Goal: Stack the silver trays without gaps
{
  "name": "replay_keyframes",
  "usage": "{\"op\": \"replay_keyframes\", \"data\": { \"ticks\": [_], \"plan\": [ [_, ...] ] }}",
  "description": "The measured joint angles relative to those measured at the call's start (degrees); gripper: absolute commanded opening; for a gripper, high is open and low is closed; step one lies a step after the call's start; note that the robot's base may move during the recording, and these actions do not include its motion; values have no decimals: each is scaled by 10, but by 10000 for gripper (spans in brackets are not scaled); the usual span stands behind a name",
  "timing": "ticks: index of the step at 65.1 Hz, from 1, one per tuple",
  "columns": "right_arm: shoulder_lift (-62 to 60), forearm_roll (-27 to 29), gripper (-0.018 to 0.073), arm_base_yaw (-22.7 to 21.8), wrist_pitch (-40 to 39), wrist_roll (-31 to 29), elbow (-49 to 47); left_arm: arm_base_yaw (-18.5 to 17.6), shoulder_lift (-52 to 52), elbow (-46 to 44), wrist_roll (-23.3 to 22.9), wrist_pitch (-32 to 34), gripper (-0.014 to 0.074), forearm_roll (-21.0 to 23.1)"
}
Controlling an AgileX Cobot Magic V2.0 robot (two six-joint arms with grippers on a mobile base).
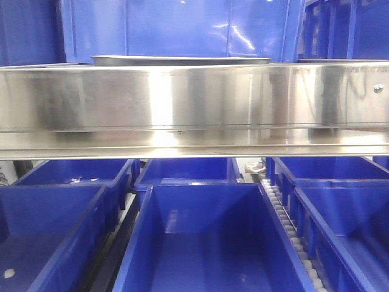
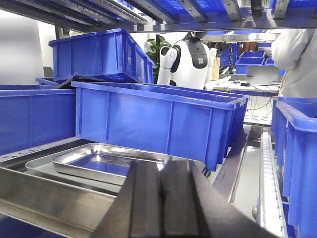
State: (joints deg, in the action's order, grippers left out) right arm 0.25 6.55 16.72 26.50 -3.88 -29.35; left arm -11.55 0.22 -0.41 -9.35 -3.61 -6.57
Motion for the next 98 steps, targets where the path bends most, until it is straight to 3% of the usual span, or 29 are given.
{"op": "replay_keyframes", "data": {
  "ticks": [17, 33, 81, 98],
  "plan": [
    [0, 0, -78, 0, 0, 0, 0, 6, 0, 4, 2, 7, -6, 1],
    [0, 0, -78, 0, 0, 0, 0, 56, 0, 5, 3, 7, -6, 1],
    [0, 0, -78, 0, 0, 0, 0, 35, 0, 5, 4, -17, -6, -16],
    [0, 0, -78, 0, 0, 0, 0, 35, 0, 5, 42, -17, -6, 4]
  ]
}}
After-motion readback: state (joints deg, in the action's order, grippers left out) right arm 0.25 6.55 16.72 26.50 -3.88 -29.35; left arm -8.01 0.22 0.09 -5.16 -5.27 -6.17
